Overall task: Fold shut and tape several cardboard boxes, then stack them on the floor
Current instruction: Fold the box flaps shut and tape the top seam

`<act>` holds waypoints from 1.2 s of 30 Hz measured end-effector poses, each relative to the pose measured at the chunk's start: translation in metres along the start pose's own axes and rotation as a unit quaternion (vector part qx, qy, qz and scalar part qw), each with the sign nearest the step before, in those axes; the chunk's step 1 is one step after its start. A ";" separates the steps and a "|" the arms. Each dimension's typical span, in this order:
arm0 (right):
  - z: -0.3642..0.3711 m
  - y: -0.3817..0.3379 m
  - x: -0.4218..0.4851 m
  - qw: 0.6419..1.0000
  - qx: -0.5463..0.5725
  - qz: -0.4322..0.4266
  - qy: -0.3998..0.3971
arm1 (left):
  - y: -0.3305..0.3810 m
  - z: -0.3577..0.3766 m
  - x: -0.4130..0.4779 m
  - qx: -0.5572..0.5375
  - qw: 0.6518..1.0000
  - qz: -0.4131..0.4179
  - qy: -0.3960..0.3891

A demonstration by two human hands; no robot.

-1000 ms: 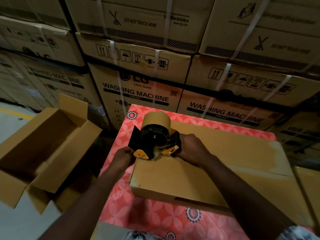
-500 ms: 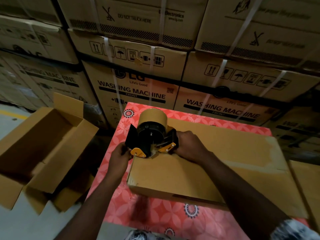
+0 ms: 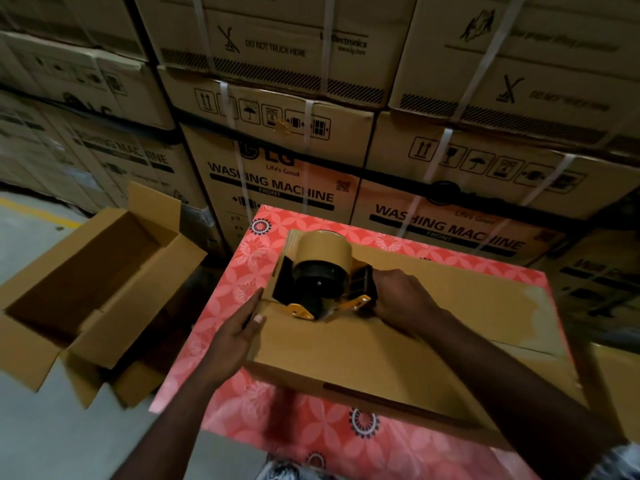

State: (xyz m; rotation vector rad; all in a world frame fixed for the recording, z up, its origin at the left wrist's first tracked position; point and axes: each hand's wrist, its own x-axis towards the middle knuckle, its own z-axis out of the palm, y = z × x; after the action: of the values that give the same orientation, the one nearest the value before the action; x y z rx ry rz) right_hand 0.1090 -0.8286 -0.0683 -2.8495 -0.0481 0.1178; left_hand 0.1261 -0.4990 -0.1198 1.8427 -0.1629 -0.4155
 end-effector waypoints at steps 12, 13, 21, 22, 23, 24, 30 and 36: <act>-0.024 0.020 -0.006 1.000 0.016 -0.019 -0.012 | 0.018 0.044 0.020 0.519 0.839 0.155 -0.058; -0.024 0.018 -0.004 1.000 0.012 -0.020 -0.021 | 0.017 0.047 0.021 0.531 0.829 0.167 -0.057; -0.013 0.027 -0.007 0.999 -0.006 0.000 -0.052 | 0.017 0.051 0.023 0.562 0.811 0.155 -0.046; -0.011 0.031 -0.011 0.999 -0.009 0.003 -0.051 | 0.019 0.051 0.022 0.559 0.814 0.153 -0.048; -0.010 0.035 -0.015 0.999 -0.015 0.005 -0.047 | 0.019 0.051 0.022 0.557 0.815 0.151 -0.048; -0.009 0.041 -0.019 0.999 -0.021 0.005 -0.040 | 0.018 0.051 0.022 0.554 0.818 0.148 -0.044; -0.034 0.090 -0.055 0.998 -0.001 0.044 -0.040 | 0.015 0.050 0.023 0.571 0.809 0.138 -0.031; -0.077 0.168 -0.120 0.995 -0.018 0.093 -0.024 | 0.014 0.049 0.022 0.573 0.808 0.139 -0.026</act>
State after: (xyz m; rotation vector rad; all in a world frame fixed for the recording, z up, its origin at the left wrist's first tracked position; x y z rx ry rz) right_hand -0.0004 -1.0169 -0.0339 -2.8823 0.2083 0.2268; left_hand 0.1305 -0.5541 -0.1234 2.9298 -0.8659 -0.1336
